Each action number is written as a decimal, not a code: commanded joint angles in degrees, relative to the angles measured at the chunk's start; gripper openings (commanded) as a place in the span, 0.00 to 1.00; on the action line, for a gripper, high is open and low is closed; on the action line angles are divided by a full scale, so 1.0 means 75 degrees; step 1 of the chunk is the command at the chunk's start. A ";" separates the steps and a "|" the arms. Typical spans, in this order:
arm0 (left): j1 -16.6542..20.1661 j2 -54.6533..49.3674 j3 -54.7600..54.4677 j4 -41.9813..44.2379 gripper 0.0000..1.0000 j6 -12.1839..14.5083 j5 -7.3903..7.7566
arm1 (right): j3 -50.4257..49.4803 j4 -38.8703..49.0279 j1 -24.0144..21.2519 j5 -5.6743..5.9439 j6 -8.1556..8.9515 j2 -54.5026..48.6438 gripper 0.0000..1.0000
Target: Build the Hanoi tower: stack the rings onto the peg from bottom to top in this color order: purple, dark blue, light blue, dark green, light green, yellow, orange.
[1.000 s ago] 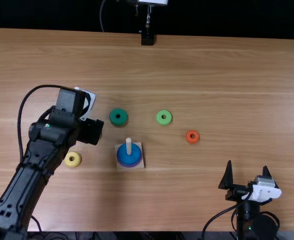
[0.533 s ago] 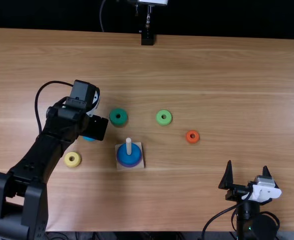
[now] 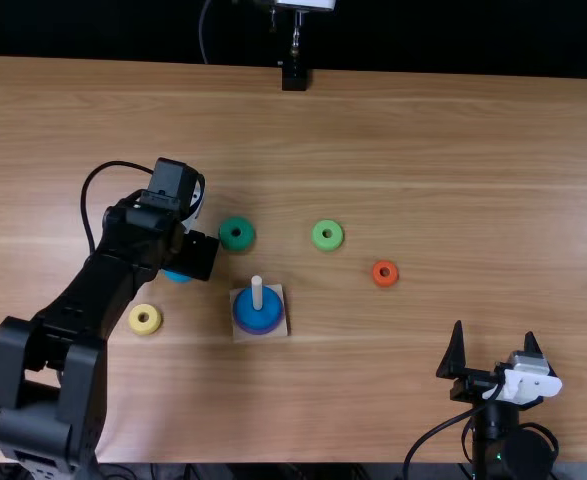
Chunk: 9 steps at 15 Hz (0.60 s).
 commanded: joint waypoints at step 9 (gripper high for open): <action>-0.0252 0.0237 0.0160 -0.0530 0.01 -0.0096 -0.0031 | -0.0091 -0.0219 -0.0087 -0.0011 0.0020 -0.0092 1.00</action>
